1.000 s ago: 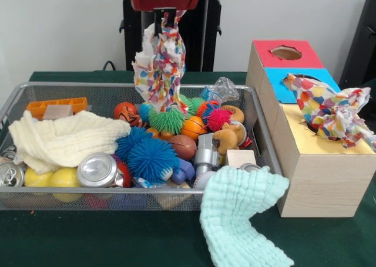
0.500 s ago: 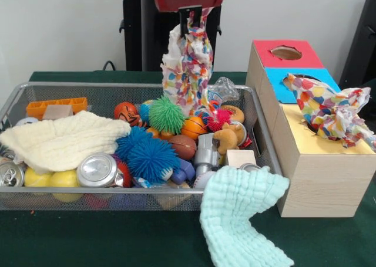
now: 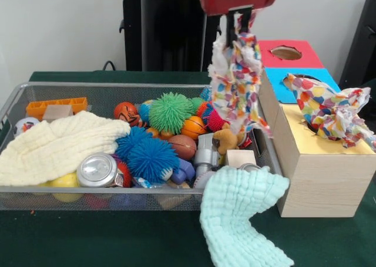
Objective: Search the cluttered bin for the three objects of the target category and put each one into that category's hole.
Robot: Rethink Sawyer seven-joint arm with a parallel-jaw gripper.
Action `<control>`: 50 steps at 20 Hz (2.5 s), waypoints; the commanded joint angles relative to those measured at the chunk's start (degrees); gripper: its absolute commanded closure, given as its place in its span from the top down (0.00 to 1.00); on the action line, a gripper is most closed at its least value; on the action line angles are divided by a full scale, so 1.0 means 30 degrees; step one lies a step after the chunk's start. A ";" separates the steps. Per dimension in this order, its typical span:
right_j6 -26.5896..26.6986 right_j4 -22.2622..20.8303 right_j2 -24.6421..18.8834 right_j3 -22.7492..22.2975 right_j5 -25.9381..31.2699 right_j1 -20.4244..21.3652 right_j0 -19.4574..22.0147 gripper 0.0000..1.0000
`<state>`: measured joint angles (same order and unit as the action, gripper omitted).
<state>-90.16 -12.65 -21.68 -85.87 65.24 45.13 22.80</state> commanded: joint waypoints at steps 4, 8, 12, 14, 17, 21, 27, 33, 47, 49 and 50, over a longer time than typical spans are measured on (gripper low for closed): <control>-0.2211 0.1186 -0.0360 0.0715 -0.0778 -0.0206 -0.0832 0.00; -0.2387 0.1784 -0.0184 -0.0016 -0.0963 0.0479 -0.1081 0.00; -0.2788 0.2151 0.0081 -0.0608 -0.1192 0.0967 -0.1421 0.00; -0.2943 0.2226 0.0188 -0.0690 -0.1337 0.1012 -0.1587 0.00; -0.3072 0.2242 0.0353 -0.0473 -0.1191 0.0986 -0.1831 0.00; -0.3430 0.2461 0.0492 -0.0278 -0.0753 0.1217 -0.2198 0.00; -0.4295 0.3207 0.0767 -0.0409 -0.0493 0.1651 -0.2849 0.00; -0.5085 0.3998 0.1276 -0.0713 -0.1108 0.1823 -0.3506 0.00; -0.5417 0.4596 0.2359 -0.0936 -0.2831 0.1241 -0.4542 0.00; -0.5289 0.4519 0.2513 -0.1067 -0.3242 0.1137 -0.4662 0.00; -0.5231 0.4433 0.2587 -0.0941 -0.3358 0.0965 -0.4749 0.00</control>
<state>-90.18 0.10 -17.36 -84.66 59.95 51.02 8.93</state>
